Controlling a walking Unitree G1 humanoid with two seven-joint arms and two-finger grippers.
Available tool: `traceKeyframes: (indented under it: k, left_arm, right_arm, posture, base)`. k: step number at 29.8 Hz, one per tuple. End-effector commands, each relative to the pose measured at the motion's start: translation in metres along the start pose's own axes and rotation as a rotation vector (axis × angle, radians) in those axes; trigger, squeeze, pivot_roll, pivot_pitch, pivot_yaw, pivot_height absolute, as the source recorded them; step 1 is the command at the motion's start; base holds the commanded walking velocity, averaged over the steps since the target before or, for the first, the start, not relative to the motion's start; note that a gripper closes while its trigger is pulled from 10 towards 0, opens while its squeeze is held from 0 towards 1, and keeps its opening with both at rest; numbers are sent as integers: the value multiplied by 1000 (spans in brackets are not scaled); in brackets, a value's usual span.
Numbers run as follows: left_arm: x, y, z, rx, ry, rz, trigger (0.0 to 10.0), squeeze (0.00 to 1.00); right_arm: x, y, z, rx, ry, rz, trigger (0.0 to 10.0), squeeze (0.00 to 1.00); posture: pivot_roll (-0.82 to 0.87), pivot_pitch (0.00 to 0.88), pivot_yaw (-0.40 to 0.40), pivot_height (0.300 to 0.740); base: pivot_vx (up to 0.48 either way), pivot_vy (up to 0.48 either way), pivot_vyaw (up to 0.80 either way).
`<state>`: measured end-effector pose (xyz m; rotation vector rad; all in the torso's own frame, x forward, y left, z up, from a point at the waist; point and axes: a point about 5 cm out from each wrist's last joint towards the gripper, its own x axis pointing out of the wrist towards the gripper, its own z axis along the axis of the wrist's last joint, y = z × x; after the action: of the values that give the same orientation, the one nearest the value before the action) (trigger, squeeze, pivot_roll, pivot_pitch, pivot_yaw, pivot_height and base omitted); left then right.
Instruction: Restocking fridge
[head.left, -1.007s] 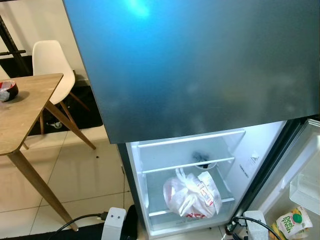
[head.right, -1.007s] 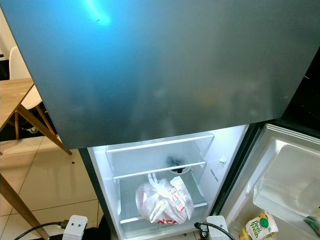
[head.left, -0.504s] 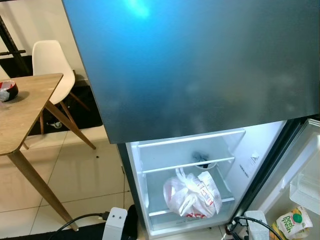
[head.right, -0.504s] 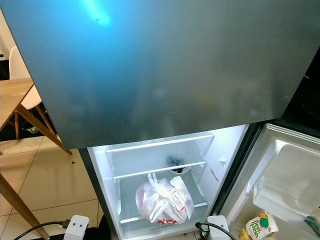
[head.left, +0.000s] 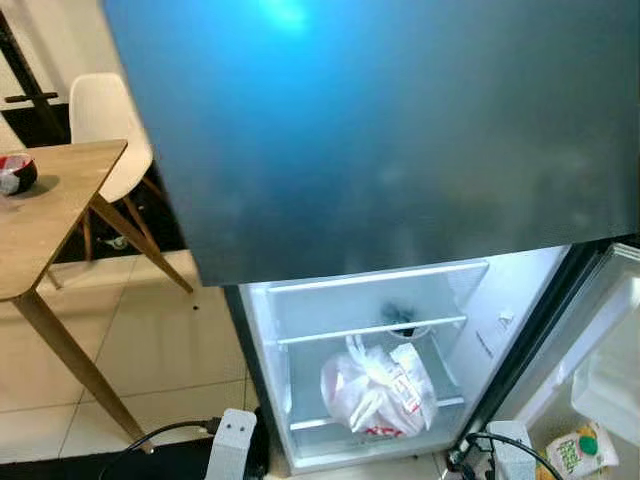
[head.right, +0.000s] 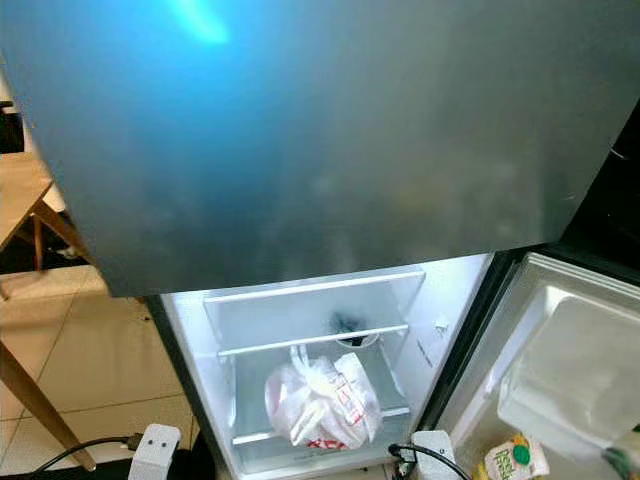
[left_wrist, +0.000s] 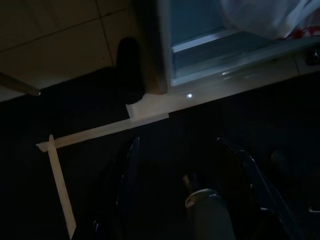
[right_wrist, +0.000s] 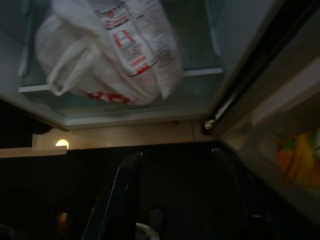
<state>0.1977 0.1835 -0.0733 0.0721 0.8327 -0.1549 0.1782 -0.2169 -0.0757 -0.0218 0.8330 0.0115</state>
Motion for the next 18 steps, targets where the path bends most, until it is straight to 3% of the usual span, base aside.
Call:
traceKeyframes:
  k: [1,5,18]
  left_arm:
    - [-1,1,-2,-7,7,-1,10000,0]
    - [-1,3,-2,-9,3,0,10000,0]
    - [-2,5,0,-28,-25,3,10000,0]
  right_arm:
    - [0,-1,2,5,-18,-2,10000,0]
    - [0,0,2,6,-19,-1,10000,0]
    - [0,2,4,-2,-28,13,10000,0]
  posture:
    - [-52,8,39,740]
    - [-53,8,39,740]
    - [-54,9,38,740]
  base:
    - [0,-360,0]
    - [0,-355,0]
    - [0,0,0]
